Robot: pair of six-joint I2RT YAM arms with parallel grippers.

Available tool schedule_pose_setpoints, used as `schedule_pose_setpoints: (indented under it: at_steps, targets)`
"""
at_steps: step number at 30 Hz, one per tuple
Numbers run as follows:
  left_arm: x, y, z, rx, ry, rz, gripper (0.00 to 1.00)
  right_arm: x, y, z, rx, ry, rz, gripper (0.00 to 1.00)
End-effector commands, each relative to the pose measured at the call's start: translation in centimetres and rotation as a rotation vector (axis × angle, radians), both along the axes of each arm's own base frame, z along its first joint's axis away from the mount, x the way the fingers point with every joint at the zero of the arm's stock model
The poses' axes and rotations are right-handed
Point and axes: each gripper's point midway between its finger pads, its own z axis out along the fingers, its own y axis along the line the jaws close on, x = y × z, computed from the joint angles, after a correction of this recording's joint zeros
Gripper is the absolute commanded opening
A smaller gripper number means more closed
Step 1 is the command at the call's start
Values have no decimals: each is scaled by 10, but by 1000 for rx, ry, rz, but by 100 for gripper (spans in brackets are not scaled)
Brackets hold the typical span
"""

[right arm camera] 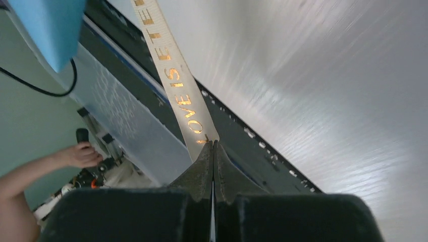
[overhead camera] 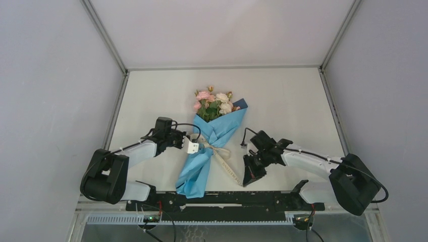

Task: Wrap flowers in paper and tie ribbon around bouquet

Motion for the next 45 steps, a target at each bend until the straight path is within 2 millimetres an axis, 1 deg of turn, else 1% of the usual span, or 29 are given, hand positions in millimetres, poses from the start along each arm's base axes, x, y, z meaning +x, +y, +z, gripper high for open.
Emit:
schedule_pose_setpoints:
  at_steps: [1, 2, 3, 4, 5, 7, 8, 9, 10, 12, 14, 17, 21, 22, 23, 24, 26, 27, 30, 31, 33, 36, 40, 45]
  targets:
    - [11, -4, 17, -9, -60, -22, 0, -11, -2, -2, -50, 31, 14, 4]
    - [11, -4, 17, -12, -60, -24, 0, -7, -5, -3, -73, 13, 17, 18]
    - [11, -4, 18, -13, -62, -24, 0, -1, -7, -2, -96, -15, 18, 37]
    - [12, -5, 19, -15, -65, -24, 0, 18, -12, -1, -139, -84, -4, 51]
    - [11, -4, 19, -14, -66, -22, 0, 31, -14, 3, -156, -131, -20, 54]
    - [11, -4, 19, -13, -66, -24, 0, 70, -15, 11, -152, -234, -112, 59]
    - [11, -4, 19, -13, -66, -25, 0, 89, -12, 16, -136, -278, -157, 63]
    - [10, -4, 19, -12, -67, -23, 0, 103, -5, 21, -107, -306, -188, 64]
    - [10, -4, 19, -13, -68, -23, 0, 112, 5, 24, -71, -323, -194, 67]
    - [12, -3, 21, -13, -70, -14, 0, 125, 25, 23, -29, -364, -178, 68]
    - [14, -2, 22, -14, -77, -3, 0, 132, 42, 18, -10, -395, -145, 67]
    - [16, -3, 26, -25, -83, 6, 0, 133, 64, 10, 31, -389, -103, 65]
    - [19, -3, 30, -43, -92, 24, 0, 137, 71, -8, 9, -373, -100, 61]
    - [20, -3, 31, -47, -94, 26, 0, 138, 71, -10, 7, -374, -101, 59]
    - [20, -4, 31, -49, -95, 28, 0, 141, 73, -12, 9, -378, -104, 55]
    - [21, -4, 32, -53, -96, 31, 0, 143, 74, -12, 8, -377, -106, 43]
    - [24, -2, 34, -54, -104, 47, 0, 145, 69, -19, -35, -353, -124, 9]
    - [27, 2, 36, -56, -105, 66, 0, 146, 63, -23, -63, -339, -146, 0]
    - [32, 17, 37, -33, -97, 109, 0, 152, 39, -26, -100, -323, -236, 0]
    - [25, 23, 30, -2, -66, 109, 0, 153, 31, -27, -109, -314, -262, 0]
    - [19, 30, 26, 26, -35, 117, 0, 153, 19, -31, -133, -289, -292, 0]
    - [8, 34, 22, 34, 2, 134, 0, 150, 5, -39, -178, -263, -311, 0]
    - [-6, 44, 8, 75, 46, 140, 0, 148, -11, -47, -200, -229, -359, 0]
    - [-11, 53, 0, 94, 63, 145, 0, 146, -24, -54, -234, -205, -396, 0]
